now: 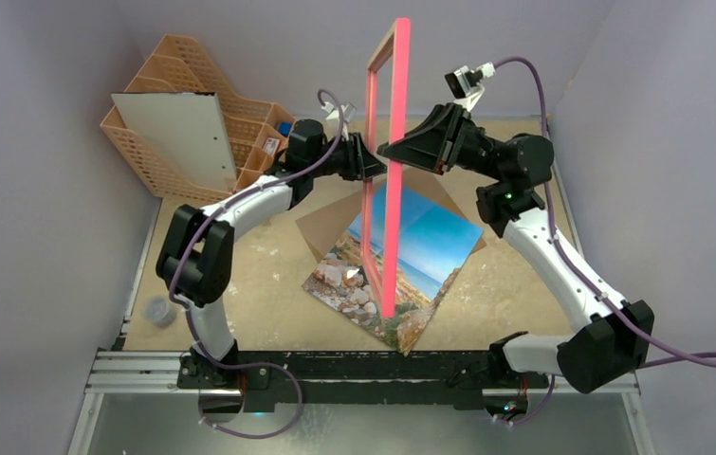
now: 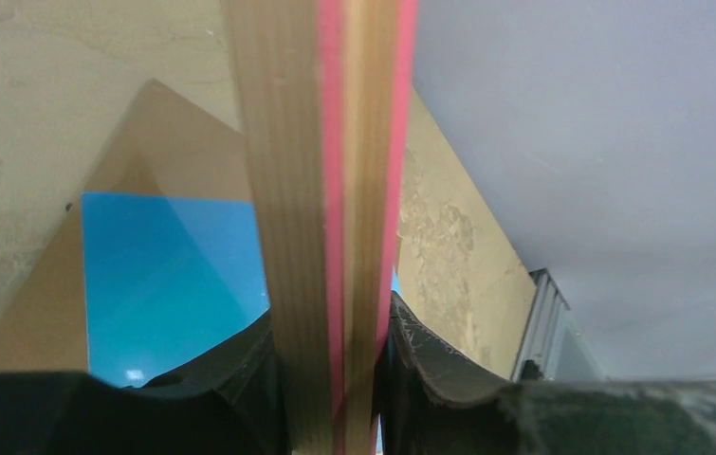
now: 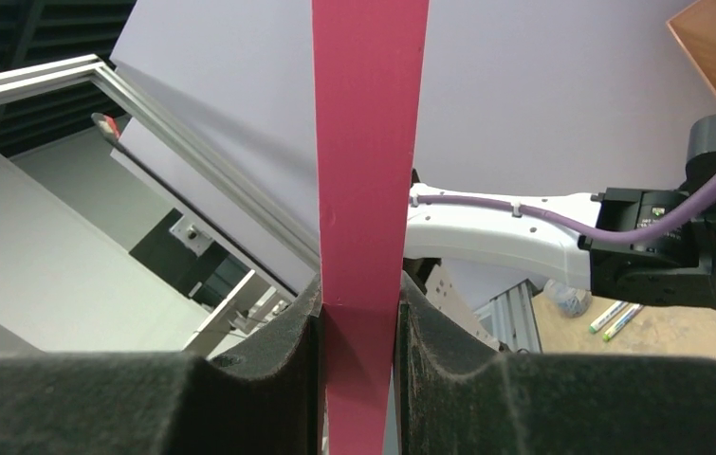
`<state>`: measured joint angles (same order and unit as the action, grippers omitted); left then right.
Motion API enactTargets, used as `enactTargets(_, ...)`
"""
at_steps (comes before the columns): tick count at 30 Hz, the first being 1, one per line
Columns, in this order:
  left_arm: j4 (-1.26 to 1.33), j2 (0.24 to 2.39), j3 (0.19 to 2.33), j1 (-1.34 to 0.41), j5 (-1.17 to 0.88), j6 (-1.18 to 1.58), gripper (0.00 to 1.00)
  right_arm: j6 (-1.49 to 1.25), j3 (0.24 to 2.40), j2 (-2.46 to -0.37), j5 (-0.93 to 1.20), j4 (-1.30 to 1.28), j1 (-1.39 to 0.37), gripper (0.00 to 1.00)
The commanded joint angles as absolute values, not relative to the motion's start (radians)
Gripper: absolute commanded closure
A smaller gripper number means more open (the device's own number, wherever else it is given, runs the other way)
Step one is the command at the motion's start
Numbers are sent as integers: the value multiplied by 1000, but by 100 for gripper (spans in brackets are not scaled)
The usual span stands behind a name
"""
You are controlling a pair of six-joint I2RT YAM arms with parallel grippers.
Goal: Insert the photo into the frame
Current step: Turn over the photo frame at the center of the board.
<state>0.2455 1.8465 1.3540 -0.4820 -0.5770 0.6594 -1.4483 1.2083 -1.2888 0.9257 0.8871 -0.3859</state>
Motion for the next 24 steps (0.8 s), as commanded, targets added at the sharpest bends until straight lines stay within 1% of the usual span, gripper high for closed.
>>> enactTargets(1, 309, 1755, 1311, -429, -605, 653, 85, -1350, 1226, -1225, 897, 818, -385, 85)
enactTargets(3, 310, 1746, 1288, -400, -609, 657, 99, -1274, 1243, -1209, 866, 695, -385, 82)
enactTargets(5, 302, 1740, 1273, -374, -616, 652, 100, -1196, 1253, -1191, 819, 573, -385, 72)
enactTargets(6, 286, 1739, 1273, -366, -617, 645, 100, -1157, 1254, -1183, 788, 517, -385, 65)
enactTargets(8, 231, 1742, 1291, -357, -604, 623, 100, -1095, 1249, -1165, 723, 423, -385, 45)
enactTargets(9, 198, 1745, 1302, -354, -594, 613, 100, -1071, 1244, -1157, 696, 390, -384, 38)
enactTargets(12, 126, 1746, 1324, -350, -546, 586, 100, -1009, 1221, -1140, 647, 349, -383, 27)
enactTargets(13, 104, 1749, 1333, -350, -538, 577, 100, -988, 1220, -1139, 630, 321, -383, 25)
enactTargets(16, 38, 1762, 1363, -350, -522, 560, 100, -909, 1228, -1147, 575, 219, -383, 24)
enactTargets(19, -25, 1768, 1386, -346, -502, 552, 100, -795, 1225, -1136, 441, 110, -383, 26)
enactTargets(24, -71, 1775, 1410, -338, -502, 564, 100, -571, 1173, -1083, 224, 76, -383, 30)
